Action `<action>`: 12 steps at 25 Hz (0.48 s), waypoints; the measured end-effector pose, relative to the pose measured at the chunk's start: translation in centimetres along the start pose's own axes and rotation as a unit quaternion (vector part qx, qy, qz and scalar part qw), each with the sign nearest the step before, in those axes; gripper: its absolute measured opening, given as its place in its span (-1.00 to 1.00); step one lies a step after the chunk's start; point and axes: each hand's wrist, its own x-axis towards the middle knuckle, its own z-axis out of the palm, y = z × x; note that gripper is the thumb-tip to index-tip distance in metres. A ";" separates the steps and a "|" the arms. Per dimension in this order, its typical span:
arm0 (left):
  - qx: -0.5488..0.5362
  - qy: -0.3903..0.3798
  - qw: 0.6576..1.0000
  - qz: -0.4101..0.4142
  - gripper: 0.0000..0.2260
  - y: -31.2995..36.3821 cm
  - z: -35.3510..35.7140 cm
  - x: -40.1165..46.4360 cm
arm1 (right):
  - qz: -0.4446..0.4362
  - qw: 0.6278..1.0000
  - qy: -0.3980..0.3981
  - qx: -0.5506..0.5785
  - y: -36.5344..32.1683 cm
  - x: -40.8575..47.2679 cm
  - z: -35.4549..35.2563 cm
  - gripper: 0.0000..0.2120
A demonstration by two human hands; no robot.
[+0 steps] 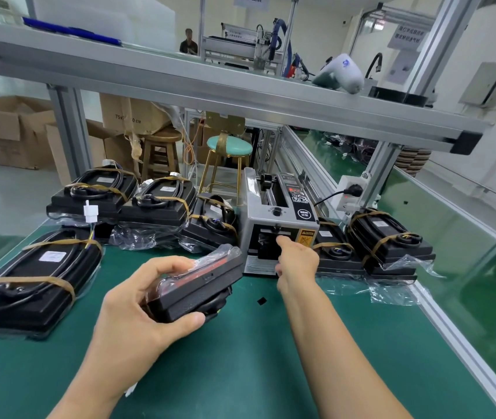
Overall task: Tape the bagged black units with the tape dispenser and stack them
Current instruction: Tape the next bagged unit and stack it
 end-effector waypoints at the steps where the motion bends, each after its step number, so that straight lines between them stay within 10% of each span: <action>1: -0.004 0.010 1.000 -0.003 -0.51 0.0 0.0 0.0 | 0.011 0.999 -0.035 0.016 -0.3 -1.1 -0.6 -0.79; 7: -0.002 0.038 0.999 0.002 -0.51 -0.4 1.0 0.1 | -0.124 0.905 -0.405 -0.023 -0.6 -9.8 -3.5 -0.95; 12: -0.011 0.057 0.998 0.002 -0.50 -0.7 1.1 0.1 | -0.159 0.897 -0.411 -0.036 0.4 -10.7 -3.3 -0.88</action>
